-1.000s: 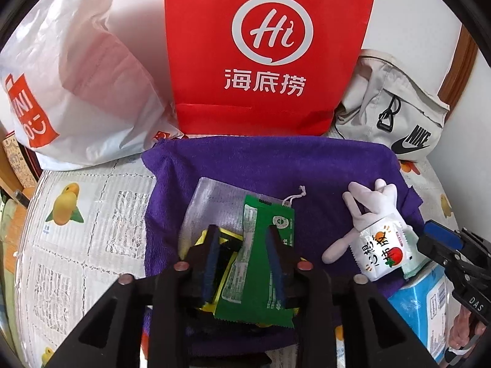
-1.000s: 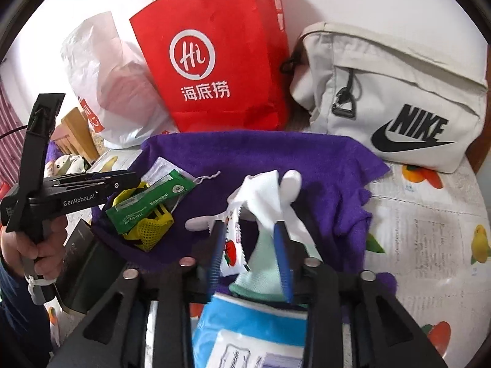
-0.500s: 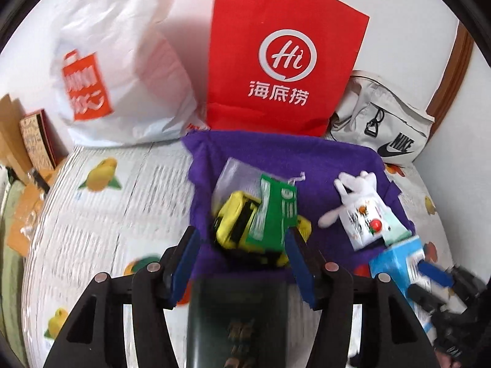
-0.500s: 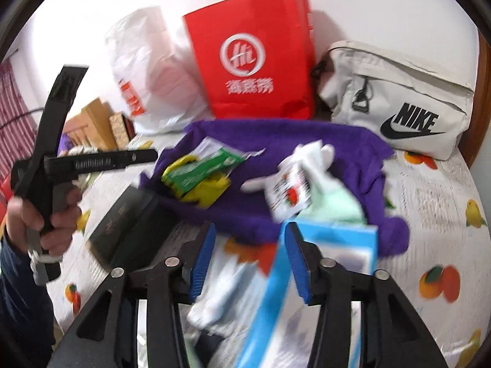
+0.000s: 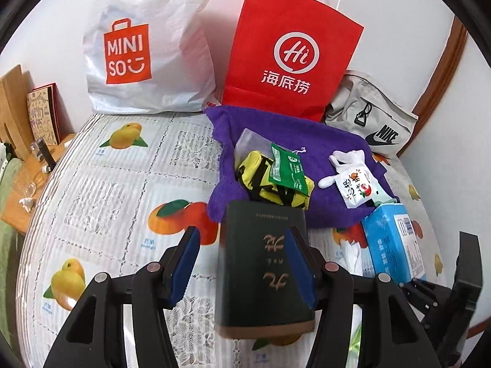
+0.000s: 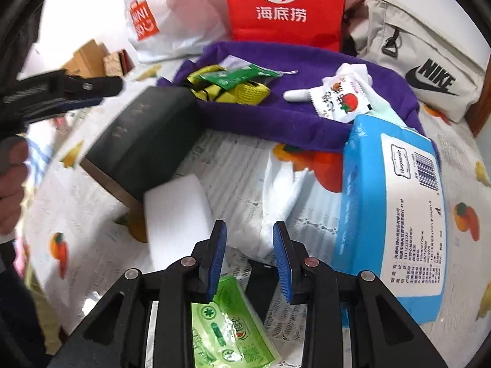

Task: Organize soft objects
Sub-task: 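Grasp the white tissue sheet with the right tool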

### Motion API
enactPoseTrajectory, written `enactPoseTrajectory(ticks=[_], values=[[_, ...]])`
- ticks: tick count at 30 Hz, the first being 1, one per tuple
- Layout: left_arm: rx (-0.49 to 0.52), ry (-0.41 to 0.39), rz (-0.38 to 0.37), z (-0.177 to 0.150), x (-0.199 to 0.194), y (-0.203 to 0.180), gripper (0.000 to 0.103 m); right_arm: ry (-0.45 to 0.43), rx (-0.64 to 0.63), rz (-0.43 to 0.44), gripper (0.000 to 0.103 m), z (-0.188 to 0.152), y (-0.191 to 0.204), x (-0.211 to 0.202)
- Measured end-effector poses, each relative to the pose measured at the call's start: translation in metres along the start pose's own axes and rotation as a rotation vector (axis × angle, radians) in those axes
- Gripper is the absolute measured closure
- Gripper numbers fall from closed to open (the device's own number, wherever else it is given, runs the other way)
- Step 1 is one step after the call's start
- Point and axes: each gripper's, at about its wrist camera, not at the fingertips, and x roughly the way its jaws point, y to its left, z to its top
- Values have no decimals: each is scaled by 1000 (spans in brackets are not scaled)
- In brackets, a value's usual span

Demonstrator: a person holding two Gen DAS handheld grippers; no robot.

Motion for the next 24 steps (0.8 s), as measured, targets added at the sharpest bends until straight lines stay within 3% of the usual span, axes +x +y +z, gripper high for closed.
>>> enactPoseTrajectory(ticks=[5,13,15,16,24], values=[[-5,-6,-25,-5,-4,7,48,18,-11,-97,70,-5,10,7],[-9,-4,-41,-16,-11,15,48,30,-25,-162,70,-6,13,13],[-13,-2,-41,-20,-14,16,48,32,-30,-174,82,-6,11,14],[-12,-2,-40,-21,-15,16,48,35,-35,-181,83,-5,11,15],[3,-5,-19,-37,-33,14,48,-25,-14,-104,85,-13,9,-7]])
